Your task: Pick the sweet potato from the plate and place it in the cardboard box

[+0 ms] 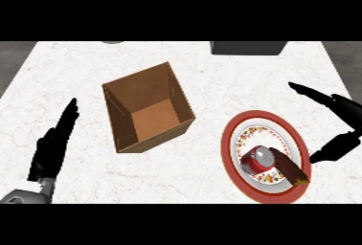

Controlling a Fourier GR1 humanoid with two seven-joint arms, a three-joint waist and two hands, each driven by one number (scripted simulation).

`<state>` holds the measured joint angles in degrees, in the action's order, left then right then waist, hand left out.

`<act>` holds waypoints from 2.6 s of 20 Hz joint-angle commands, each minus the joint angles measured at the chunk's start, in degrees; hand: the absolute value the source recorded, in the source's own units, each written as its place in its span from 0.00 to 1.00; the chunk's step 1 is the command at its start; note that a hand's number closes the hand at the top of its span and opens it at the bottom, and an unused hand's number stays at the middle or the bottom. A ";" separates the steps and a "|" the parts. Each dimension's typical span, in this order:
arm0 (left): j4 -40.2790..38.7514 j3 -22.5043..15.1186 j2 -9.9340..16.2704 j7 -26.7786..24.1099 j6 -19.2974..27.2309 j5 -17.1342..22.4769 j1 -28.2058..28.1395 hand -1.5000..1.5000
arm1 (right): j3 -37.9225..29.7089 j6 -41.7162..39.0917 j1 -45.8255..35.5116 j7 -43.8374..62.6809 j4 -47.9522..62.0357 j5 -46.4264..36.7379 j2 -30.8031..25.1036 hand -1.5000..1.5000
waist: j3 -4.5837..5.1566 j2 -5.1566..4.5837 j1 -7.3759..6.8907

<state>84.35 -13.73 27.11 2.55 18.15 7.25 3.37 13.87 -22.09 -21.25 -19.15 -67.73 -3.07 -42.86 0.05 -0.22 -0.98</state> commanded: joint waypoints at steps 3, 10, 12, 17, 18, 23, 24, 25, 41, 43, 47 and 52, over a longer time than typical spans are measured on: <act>-0.05 -0.91 -1.05 -0.32 0.81 -1.50 -1.32 0.50 | 7.98 -12.75 -3.34 0.77 -2.28 -9.25 -11.00 0.00 | 0.05 0.18 0.04; 0.59 0.64 -2.43 1.05 0.87 -2.48 -0.46 0.50 | 12.86 -18.81 -4.23 11.82 -8.39 -13.65 -4.93 0.00 | -0.03 0.25 0.78; 2.01 1.18 -2.10 1.55 -0.14 -3.16 -1.60 0.50 | 12.24 -18.35 -2.23 12.76 -10.14 -16.01 -3.93 0.00 | -0.05 0.25 0.80; 3.76 2.63 -2.93 1.62 -2.45 -4.34 -4.70 0.50 | 8.69 -18.65 1.59 19.10 -13.89 -18.72 0.67 0.00 | -0.05 0.27 0.81; 1.28 4.27 -4.02 2.18 -2.98 -4.00 -0.63 0.50 | 7.30 -18.82 3.33 16.83 -15.58 -19.85 -1.26 0.00 | -0.05 0.26 1.06; 2.91 5.21 -4.09 0.57 -4.28 -5.56 -3.43 0.50 | 8.51 -15.97 4.84 16.20 -11.37 -27.67 1.89 0.00 | -0.06 0.21 0.74; -0.93 4.97 -6.25 -2.15 -4.72 -6.61 -3.44 0.50 | 6.75 -19.56 4.27 20.52 -14.84 -26.01 4.43 0.00 | -0.04 0.23 0.90; 4.11 4.03 -6.23 0.96 -3.64 -7.20 -5.34 0.50 | 8.52 -14.67 7.03 15.93 -12.56 -29.99 3.88 0.00 | -0.07 0.24 0.79; 2.61 11.27 -9.85 1.50 -9.58 -12.01 -3.06 0.50 | 0.23 -19.25 9.70 12.52 -13.01 -39.61 11.45 0.00 | -0.05 0.25 0.93; 1.67 10.79 -11.26 -0.89 -8.47 -13.30 -4.79 0.50 | 1.90 -14.13 10.95 7.47 -8.26 -43.32 11.12 0.00 | -0.06 0.22 0.84; 7.28 11.01 -10.57 7.72 -10.27 -14.03 -2.17 0.50 | -0.71 -16.95 12.58 6.77 -11.23 -42.71 10.42 0.00 | -0.07 0.26 0.98; 10.71 12.40 -10.67 5.19 -13.15 -13.03 -7.15 0.50 | -0.05 -15.22 6.85 8.90 -3.13 -47.22 16.82 0.00 | -0.08 0.22 0.38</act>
<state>89.41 -1.70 15.63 5.64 7.04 -6.25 -0.66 13.19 -39.82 -11.89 -10.15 -76.57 -47.39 -29.41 0.01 0.02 -0.19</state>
